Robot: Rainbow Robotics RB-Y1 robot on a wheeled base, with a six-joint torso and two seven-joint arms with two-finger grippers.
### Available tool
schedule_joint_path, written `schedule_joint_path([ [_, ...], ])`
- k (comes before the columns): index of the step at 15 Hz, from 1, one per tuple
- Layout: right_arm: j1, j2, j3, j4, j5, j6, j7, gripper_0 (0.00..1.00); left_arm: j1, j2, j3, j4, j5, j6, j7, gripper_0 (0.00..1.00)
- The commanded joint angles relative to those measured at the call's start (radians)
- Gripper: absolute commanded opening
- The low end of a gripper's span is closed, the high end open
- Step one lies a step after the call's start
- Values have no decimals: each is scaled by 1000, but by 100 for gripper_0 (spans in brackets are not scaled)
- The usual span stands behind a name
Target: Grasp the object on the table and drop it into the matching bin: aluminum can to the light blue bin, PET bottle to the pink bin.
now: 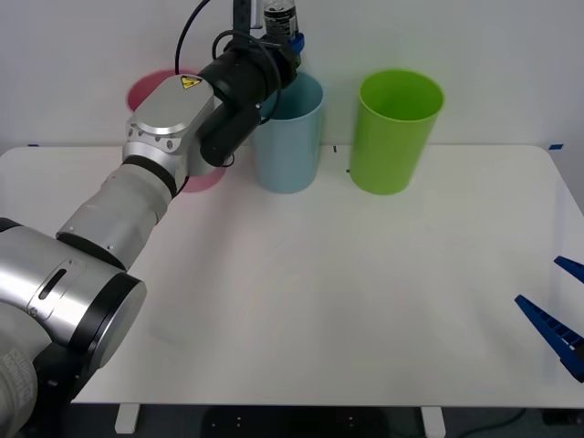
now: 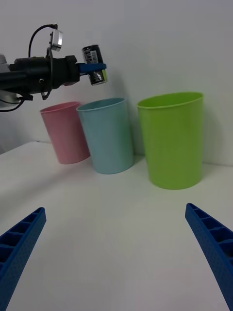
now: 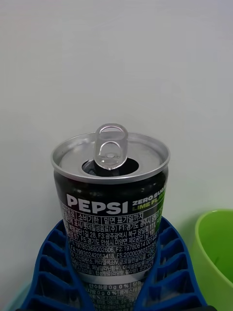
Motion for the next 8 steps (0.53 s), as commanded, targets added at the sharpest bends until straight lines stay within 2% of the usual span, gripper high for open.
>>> schedule_joint_path([
  [1, 0, 0, 0, 0, 0, 0, 0, 100, 0, 1, -2, 0, 0, 1, -6, 1],
  [3, 0, 0, 0, 0, 0, 0, 0, 100, 0, 0, -3, 0, 3, 1, -6, 3],
  [4, 0, 0, 0, 0, 0, 0, 0, 100, 0, 0, -2, 0, 5, 1, -8, 34],
  [5, 0, 0, 0, 0, 0, 0, 0, 100, 0, 0, -2, 0, 8, 1, -8, 100],
  [8, 0, 0, 0, 0, 0, 0, 0, 100, 1, 1, -2, 0, 20, -3, -9, 100],
])
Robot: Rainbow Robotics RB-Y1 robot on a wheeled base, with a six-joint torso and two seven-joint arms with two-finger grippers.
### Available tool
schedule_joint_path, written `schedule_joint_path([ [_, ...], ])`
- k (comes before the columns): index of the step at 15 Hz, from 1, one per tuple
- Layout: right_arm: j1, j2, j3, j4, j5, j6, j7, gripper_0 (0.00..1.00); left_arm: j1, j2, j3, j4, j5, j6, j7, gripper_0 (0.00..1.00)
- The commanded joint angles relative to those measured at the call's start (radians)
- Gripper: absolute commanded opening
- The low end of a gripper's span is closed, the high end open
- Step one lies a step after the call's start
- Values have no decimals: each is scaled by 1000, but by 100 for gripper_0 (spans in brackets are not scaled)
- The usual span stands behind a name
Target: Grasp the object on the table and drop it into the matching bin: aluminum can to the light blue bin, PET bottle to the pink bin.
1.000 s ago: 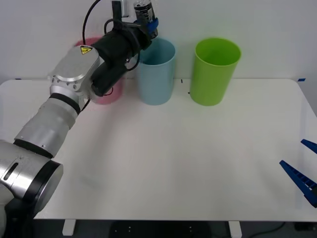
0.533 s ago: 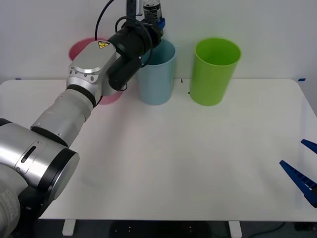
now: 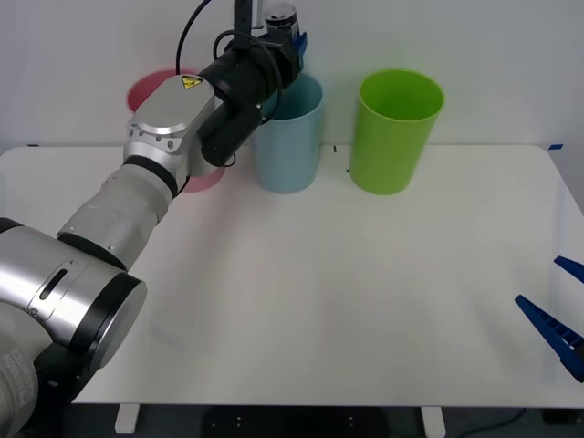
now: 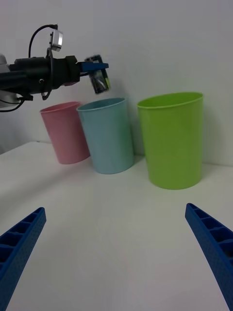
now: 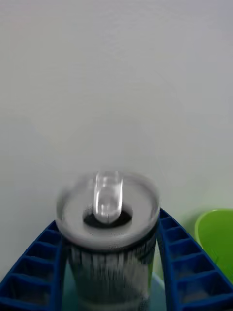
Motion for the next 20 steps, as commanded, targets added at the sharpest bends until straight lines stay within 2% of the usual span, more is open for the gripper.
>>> schedule_joint_path([
  [1, 0, 0, 0, 0, 0, 0, 0, 100, 0, 1, 0, 0, 11, -6, 0, 100],
  [7, 0, 0, 0, 0, 0, 0, 0, 100, 2, 1, -7, 0, 32, -21, 0, 100],
  [10, 0, 0, 0, 0, 0, 0, 0, 100, 2, 27, -49, 0, 84, -30, 1, 100],
  [13, 0, 0, 0, 0, 0, 0, 0, 100, 2, 69, -115, -5, 184, -44, -3, 100],
  [15, 0, 0, 0, 0, 0, 0, 0, 100, 2, 99, -199, -34, 292, -44, -11, 100],
  [17, 0, 0, 0, 0, 0, 0, 0, 100, 11, 135, -250, -61, 351, -47, -14, 100],
  [18, 0, 0, 0, 0, 0, 0, 0, 100, 45, 168, -264, -114, 394, -47, -17, 100],
  [20, 0, 0, 0, 0, 0, 0, 0, 100, 102, 216, -267, -198, 427, -52, -20, 100],
])
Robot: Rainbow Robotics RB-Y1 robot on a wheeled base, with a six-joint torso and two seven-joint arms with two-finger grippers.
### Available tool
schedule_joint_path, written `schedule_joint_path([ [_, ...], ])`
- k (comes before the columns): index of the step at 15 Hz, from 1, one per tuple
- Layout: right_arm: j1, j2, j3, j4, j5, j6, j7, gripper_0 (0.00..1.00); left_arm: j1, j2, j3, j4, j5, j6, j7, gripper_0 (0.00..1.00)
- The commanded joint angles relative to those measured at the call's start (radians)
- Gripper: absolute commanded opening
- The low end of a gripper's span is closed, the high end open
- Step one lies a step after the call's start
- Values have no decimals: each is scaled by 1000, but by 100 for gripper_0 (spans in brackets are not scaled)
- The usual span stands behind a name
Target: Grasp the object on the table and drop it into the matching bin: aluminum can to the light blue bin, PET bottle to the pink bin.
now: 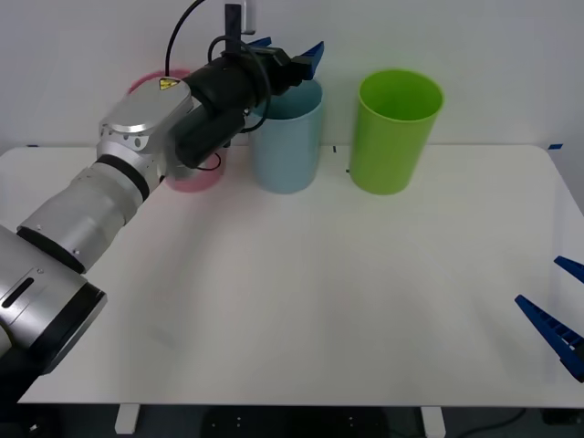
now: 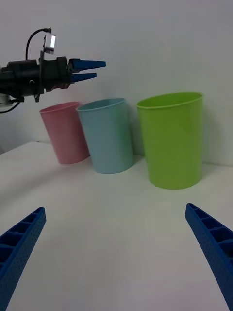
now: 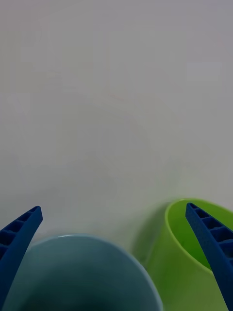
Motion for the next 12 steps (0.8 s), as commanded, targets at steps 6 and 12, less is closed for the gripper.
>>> schedule_joint_path([
  [6, 0, 0, 0, 0, 0, 0, 0, 100, 210, 183, -3, -263, 114, -40, -14, 100],
  [12, 0, 0, 0, 0, 0, 0, 0, 100, 403, 298, 116, -403, 92, -182, -20, 100],
])
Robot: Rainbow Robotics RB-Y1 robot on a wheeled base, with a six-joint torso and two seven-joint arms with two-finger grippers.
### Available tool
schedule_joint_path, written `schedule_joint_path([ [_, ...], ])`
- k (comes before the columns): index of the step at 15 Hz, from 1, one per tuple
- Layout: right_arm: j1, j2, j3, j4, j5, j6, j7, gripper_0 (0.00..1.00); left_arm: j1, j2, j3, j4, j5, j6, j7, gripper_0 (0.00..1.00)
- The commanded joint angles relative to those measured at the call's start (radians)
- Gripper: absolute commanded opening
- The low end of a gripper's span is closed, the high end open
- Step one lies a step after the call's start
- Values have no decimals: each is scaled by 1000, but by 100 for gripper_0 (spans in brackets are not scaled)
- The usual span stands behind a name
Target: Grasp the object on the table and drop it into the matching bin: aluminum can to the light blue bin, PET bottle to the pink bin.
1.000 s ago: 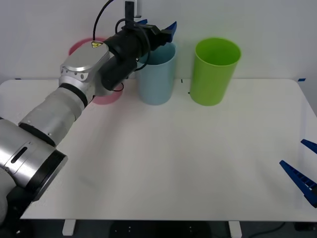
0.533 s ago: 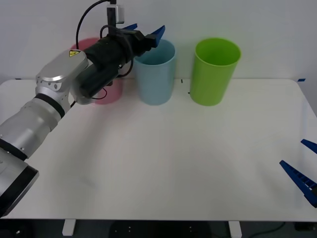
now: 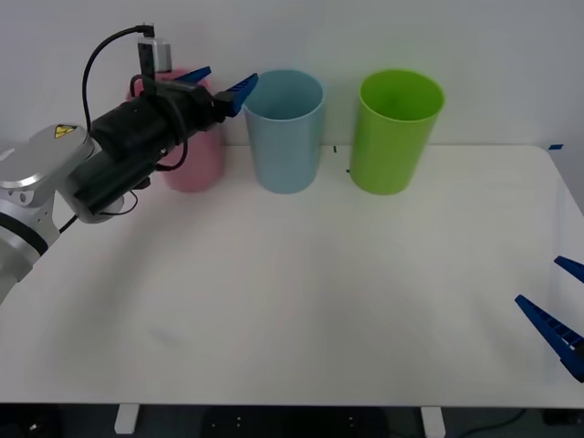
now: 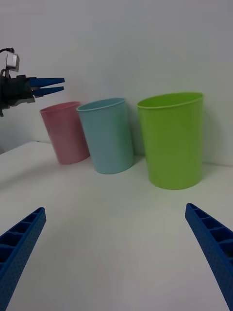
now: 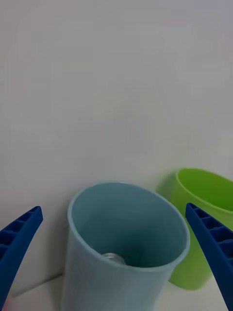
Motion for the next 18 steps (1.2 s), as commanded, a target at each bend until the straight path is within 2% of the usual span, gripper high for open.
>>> schedule_joint_path([
  [1, 0, 0, 0, 0, 0, 0, 0, 100, 112, 11, 124, -54, -69, -100, 2, 100],
  [7, 0, 0, 0, 0, 0, 0, 0, 100, 371, 20, 367, -202, -196, -277, 6, 100],
  [11, 0, 0, 0, 0, 0, 0, 0, 100, 537, 23, 515, -294, -251, -399, 8, 100],
  [18, 0, 0, 0, 0, 0, 0, 0, 100, 723, 21, 726, -371, -334, -620, 14, 100],
])
